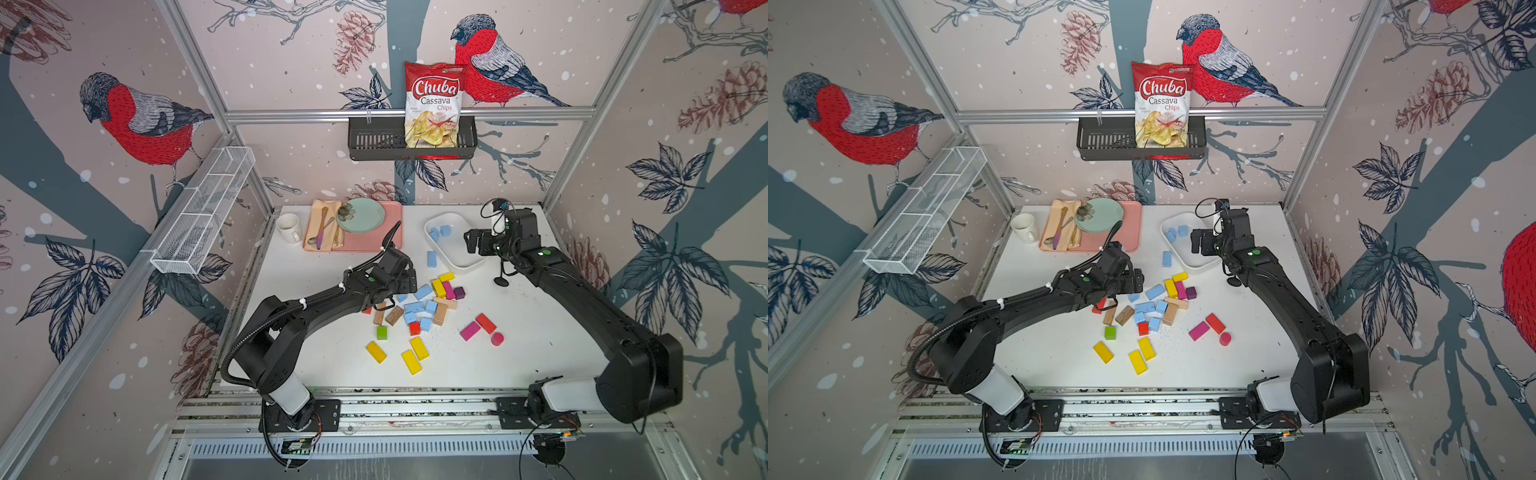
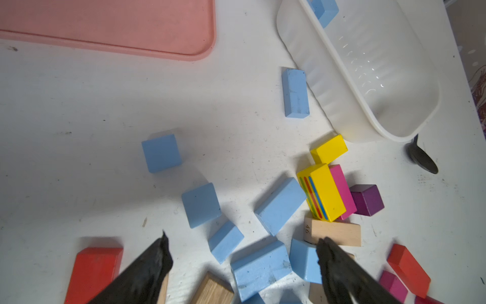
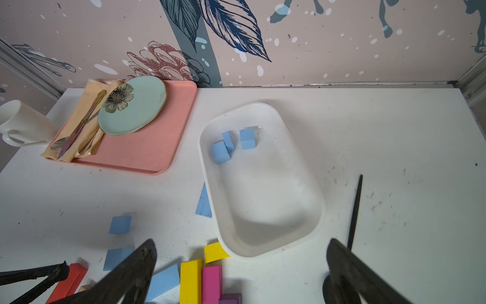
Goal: Pick out the blue building blocks
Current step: Pick up the building block from the center of the board.
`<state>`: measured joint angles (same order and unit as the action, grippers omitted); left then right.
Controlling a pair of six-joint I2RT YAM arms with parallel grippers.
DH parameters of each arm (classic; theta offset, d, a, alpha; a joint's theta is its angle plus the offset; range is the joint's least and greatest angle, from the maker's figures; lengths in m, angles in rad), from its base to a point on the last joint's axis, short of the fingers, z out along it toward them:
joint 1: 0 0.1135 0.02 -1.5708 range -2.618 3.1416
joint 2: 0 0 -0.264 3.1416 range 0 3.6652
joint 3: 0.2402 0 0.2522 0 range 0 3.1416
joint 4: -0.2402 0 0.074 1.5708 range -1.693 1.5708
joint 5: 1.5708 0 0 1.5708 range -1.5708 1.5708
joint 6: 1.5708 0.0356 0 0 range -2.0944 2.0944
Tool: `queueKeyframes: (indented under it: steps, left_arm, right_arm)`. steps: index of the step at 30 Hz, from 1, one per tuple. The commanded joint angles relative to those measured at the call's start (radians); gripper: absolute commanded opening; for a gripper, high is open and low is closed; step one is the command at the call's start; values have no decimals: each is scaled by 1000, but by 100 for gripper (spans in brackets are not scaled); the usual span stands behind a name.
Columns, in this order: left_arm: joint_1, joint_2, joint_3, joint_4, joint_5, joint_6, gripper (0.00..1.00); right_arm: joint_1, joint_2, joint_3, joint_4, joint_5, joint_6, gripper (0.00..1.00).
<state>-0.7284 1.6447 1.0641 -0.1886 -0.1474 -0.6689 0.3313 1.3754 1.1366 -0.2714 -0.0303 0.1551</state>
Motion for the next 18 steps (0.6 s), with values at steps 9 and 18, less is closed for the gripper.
queueKeyframes:
  steps: [9,18]
  left_arm:
    - [-1,111,34,-19,-100,-70,77]
    - [0,176,72,-30,-145,-62,65]
  right_arm:
    - [-1,7,-27,18,-1,-13,100]
    - [0,30,-28,18,-4,-18,100]
